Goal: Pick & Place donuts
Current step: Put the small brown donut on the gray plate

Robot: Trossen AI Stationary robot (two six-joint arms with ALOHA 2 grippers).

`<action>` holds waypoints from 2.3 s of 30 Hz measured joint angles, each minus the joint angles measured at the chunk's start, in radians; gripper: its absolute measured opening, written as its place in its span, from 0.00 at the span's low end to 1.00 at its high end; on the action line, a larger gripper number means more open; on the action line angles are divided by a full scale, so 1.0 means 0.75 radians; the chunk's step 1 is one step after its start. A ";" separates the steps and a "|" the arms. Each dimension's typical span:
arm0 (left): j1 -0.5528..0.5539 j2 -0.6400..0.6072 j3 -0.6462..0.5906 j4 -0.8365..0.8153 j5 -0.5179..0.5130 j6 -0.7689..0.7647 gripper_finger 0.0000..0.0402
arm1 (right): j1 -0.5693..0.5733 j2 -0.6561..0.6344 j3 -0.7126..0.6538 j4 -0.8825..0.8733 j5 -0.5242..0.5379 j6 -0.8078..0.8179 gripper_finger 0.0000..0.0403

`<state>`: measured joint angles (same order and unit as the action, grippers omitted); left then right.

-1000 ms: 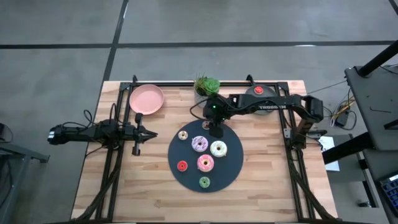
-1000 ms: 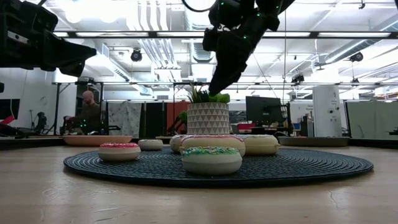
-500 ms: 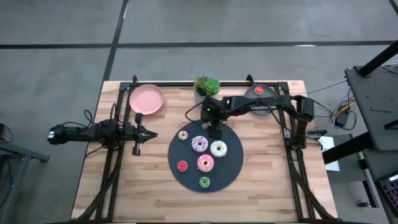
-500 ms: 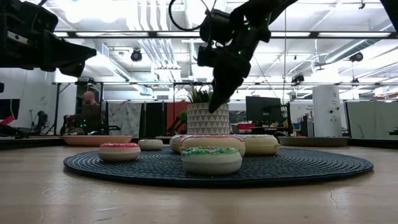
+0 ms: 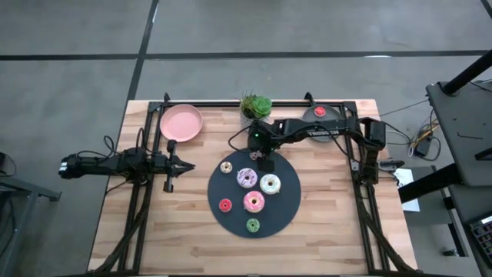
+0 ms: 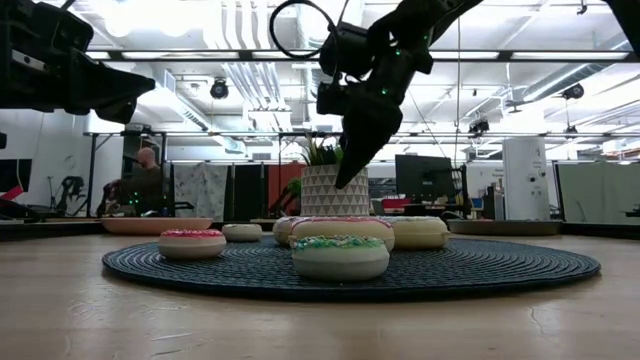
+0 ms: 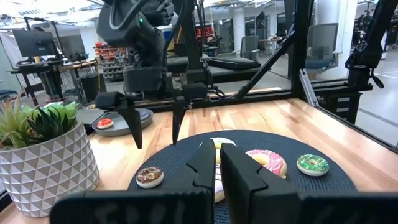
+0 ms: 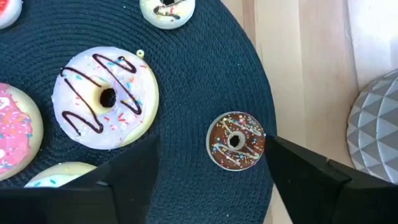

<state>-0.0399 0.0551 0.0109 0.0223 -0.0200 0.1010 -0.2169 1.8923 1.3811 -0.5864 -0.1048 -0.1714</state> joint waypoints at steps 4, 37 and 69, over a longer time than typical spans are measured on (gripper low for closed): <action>0.000 0.000 0.000 0.000 0.000 0.000 0.00 | -0.003 0.032 0.000 0.005 0.003 -0.027 0.78; 0.001 -0.001 0.000 0.000 0.000 0.000 0.00 | -0.070 0.159 0.018 0.069 0.018 -0.100 0.81; 0.000 -0.001 0.000 0.000 0.000 0.000 0.00 | -0.090 0.165 -0.075 0.201 -0.009 -0.096 0.81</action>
<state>-0.0399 0.0547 0.0109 0.0223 -0.0200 0.1013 -0.2844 2.0159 1.3251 -0.4358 -0.1118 -0.2436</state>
